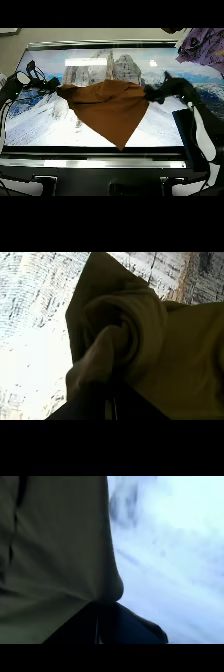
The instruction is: Fold the clothes and pants, and hang the long-sleeved shirts on hangers.
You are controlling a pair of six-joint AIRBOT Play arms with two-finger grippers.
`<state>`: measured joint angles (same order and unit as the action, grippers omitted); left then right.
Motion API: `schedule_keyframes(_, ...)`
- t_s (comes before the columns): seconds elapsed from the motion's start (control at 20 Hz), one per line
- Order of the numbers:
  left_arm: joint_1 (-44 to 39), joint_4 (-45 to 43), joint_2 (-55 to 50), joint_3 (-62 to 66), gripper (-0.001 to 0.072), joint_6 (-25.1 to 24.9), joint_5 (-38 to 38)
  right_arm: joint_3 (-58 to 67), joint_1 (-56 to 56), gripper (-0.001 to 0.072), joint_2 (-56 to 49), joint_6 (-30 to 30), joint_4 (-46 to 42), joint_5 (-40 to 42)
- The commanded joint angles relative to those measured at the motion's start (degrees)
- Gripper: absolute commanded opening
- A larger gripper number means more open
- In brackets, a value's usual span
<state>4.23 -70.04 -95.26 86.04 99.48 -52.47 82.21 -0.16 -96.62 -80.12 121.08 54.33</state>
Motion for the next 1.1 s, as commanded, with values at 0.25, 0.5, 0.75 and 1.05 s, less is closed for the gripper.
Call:
schedule_keyframes(0.25, -2.0, 0.0, -1.8, 0.0, 0.0016, 0.0, -4.7, 13.7, -4.5, 0.0078, -8.5, 13.7, -2.3, -6.9)
schedule_keyframes(0.5, -2.6, 0.1, -1.7, 0.1, 0.0016, 0.0, -5.2, 13.7, -8.5, 0.0398, -3.2, 3.7, -2.5, 9.5)
schedule_keyframes(0.75, -2.6, 0.9, -1.1, 0.1, 0.0017, 0.0, -5.2, 2.4, -16.9, 0.0419, 9.8, -6.4, -9.6, 21.1)
schedule_keyframes(1.05, -2.6, 1.3, -1.1, 0.1, 0.0016, 0.0, -5.2, -32.0, -17.0, 0.0476, 23.2, -11.5, 1.7, 12.3)
